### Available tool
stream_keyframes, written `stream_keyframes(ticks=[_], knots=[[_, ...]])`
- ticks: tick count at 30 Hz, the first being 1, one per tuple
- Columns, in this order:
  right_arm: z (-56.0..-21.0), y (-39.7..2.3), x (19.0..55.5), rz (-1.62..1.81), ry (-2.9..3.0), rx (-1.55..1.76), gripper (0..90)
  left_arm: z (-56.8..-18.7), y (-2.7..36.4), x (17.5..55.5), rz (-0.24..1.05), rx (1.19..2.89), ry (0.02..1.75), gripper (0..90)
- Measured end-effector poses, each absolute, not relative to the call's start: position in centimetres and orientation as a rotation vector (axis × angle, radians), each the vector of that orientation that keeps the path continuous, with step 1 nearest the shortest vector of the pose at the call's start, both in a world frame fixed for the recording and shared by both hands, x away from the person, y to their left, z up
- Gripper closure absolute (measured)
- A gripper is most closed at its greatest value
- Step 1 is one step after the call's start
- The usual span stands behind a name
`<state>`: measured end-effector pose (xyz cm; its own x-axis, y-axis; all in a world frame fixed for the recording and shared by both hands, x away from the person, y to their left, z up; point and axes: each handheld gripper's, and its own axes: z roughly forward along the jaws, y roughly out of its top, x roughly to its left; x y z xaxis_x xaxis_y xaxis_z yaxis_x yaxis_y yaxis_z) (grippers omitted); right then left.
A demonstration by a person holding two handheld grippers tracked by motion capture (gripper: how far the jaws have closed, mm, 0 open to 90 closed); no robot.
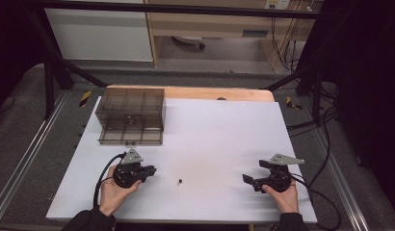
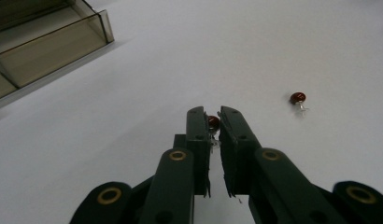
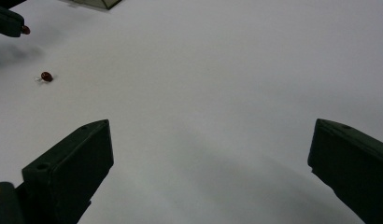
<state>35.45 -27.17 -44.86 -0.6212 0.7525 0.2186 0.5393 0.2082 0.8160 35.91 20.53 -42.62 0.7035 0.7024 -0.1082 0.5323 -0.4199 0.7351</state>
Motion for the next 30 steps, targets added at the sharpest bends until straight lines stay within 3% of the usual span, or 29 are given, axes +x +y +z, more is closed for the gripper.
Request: stream_keyframes(ticks=[30], knots=[[-44.9, -27.2, 35.5, 1.365, 2.259, 1.230, 0.7, -41.0, 25.3, 37.8, 0.362, 2.072, 1.051, 82.5]])
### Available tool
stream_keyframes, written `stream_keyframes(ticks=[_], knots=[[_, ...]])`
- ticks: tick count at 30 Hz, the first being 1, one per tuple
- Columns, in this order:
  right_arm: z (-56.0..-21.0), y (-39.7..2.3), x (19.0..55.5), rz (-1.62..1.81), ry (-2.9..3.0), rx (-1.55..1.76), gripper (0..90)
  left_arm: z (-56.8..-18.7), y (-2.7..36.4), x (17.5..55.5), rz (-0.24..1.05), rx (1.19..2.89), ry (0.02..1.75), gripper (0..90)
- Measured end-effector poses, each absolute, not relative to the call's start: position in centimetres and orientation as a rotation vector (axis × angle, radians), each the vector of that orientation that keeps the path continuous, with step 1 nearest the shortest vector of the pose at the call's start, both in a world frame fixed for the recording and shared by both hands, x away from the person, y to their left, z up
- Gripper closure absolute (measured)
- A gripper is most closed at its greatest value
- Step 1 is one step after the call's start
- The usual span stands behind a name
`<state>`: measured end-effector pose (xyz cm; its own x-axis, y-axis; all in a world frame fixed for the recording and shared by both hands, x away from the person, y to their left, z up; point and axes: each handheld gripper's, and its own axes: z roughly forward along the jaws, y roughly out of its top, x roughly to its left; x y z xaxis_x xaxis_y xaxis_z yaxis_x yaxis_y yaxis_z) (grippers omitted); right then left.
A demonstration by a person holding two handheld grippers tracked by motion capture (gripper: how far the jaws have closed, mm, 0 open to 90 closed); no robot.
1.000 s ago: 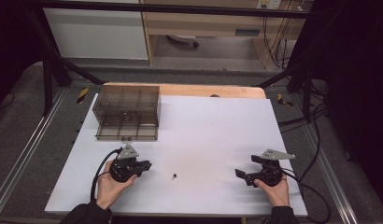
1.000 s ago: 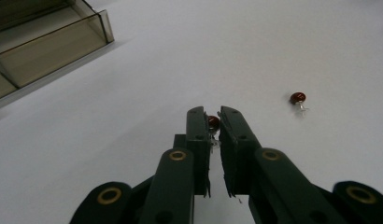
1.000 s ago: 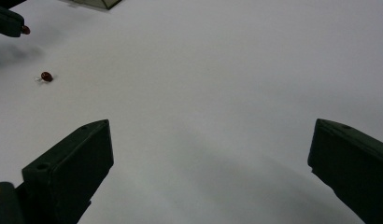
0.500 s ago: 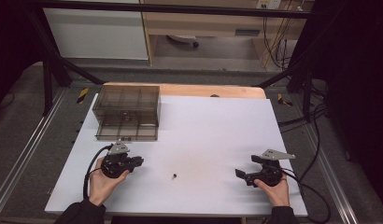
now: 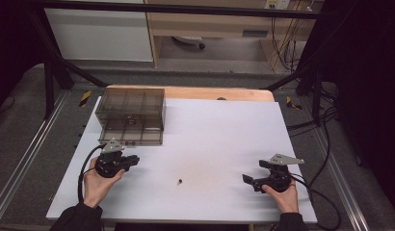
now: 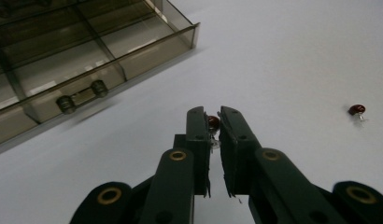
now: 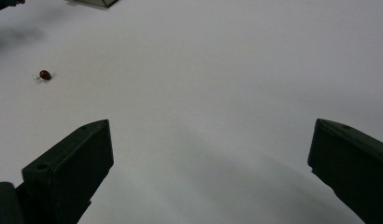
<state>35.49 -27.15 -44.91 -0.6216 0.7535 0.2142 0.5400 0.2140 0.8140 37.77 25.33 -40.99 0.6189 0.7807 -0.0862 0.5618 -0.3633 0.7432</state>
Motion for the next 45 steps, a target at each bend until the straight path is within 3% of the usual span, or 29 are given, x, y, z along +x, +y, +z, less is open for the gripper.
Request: stream_keyframes(ticks=[17, 45], knots=[[-45.0, -27.2, 35.5, 1.360, 2.262, 1.231, 0.6, -39.8, 29.1, 40.0, 0.419, 2.022, 1.145, 82.5], [-45.0, -27.2, 35.5, 1.362, 2.260, 1.234, 0.7, -40.3, 31.1, 45.4, 0.519, 2.007, 1.288, 82.5]])
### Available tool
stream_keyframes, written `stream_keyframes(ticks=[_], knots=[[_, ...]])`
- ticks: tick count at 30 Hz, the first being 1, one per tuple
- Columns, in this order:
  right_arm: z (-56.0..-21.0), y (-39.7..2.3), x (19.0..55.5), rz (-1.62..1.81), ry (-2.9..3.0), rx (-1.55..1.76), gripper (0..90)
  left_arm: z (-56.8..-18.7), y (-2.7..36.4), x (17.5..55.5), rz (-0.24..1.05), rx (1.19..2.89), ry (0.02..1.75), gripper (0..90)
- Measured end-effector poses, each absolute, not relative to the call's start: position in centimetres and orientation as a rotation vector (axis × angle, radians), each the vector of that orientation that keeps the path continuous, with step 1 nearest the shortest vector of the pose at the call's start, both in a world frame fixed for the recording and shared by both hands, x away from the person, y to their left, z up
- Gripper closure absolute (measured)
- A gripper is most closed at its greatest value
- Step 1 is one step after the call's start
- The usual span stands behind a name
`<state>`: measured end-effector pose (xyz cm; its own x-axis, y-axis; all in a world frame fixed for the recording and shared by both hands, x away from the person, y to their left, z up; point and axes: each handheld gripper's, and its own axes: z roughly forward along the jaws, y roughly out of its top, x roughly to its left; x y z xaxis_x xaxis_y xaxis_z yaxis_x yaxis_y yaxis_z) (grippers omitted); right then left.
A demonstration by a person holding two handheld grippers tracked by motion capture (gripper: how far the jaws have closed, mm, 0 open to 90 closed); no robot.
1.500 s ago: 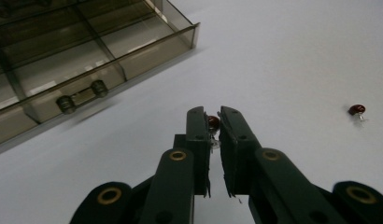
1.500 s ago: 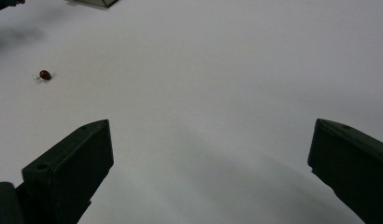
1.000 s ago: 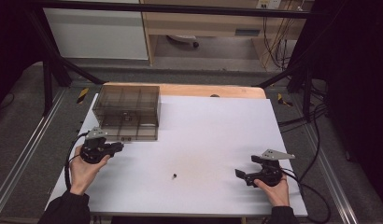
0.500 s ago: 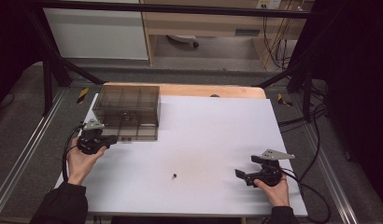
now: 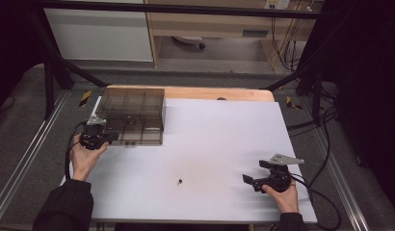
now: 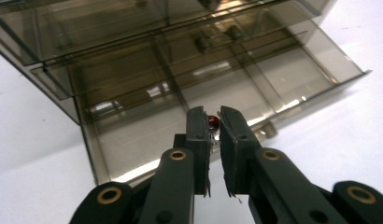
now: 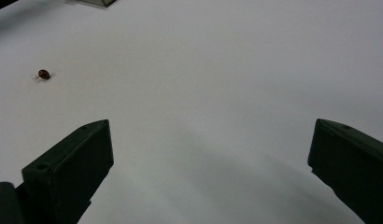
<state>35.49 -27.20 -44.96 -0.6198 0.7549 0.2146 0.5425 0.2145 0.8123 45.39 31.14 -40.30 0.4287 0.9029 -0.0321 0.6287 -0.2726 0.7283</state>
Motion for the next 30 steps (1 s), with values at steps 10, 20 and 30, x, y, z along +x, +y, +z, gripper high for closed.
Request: stream_keyframes(ticks=[10, 20, 30], knots=[[-45.0, -27.2, 35.5, 1.362, 2.261, 1.234, 0.6, -41.5, 31.9, 46.7, 0.565, 2.006, 1.328, 82.4], [-45.0, -27.2, 35.5, 1.362, 2.261, 1.233, 0.6, -42.5, 32.1, 47.4, 0.577, 2.021, 1.365, 82.1], [-45.0, -27.2, 35.5, 1.364, 2.260, 1.233, 0.7, -42.3, 32.1, 47.3, 0.580, 2.007, 1.363, 73.6]])
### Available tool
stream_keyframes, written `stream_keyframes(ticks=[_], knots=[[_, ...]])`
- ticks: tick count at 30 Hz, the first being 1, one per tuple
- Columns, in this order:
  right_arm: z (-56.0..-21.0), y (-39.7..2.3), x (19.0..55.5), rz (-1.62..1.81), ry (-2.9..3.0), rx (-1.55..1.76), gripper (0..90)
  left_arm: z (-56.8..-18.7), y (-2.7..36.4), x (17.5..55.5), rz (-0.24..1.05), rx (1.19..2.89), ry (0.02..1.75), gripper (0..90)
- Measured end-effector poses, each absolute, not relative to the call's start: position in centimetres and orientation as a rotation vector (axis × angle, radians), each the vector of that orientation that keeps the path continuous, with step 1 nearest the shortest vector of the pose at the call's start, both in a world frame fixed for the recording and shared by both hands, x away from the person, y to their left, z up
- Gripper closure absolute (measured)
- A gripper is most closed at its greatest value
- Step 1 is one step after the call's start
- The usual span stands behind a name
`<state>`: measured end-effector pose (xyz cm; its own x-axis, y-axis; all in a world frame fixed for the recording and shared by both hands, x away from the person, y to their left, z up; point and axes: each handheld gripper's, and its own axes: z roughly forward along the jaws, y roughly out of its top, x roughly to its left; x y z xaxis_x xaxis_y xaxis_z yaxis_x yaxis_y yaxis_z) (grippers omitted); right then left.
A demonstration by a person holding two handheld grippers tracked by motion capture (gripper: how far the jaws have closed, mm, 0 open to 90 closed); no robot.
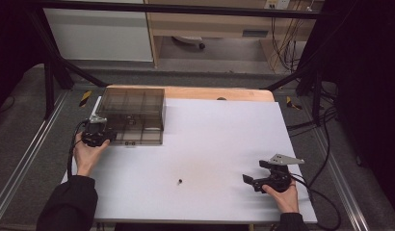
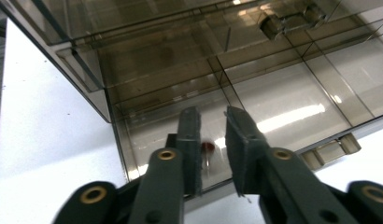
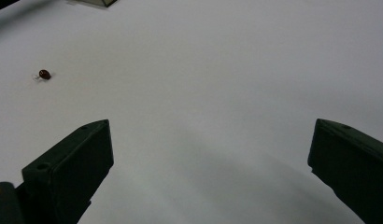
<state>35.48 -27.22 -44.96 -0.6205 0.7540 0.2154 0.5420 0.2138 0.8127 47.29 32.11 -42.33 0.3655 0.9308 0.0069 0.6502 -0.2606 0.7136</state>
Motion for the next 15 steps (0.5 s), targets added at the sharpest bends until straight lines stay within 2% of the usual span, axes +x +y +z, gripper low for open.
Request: stream_keyframes(ticks=[15], knots=[[-44.9, -27.2, 35.4, 1.367, 2.258, 1.238, 0.6, -40.7, 31.5, 45.0, 0.539, 1.982, 1.273, 46.7]])
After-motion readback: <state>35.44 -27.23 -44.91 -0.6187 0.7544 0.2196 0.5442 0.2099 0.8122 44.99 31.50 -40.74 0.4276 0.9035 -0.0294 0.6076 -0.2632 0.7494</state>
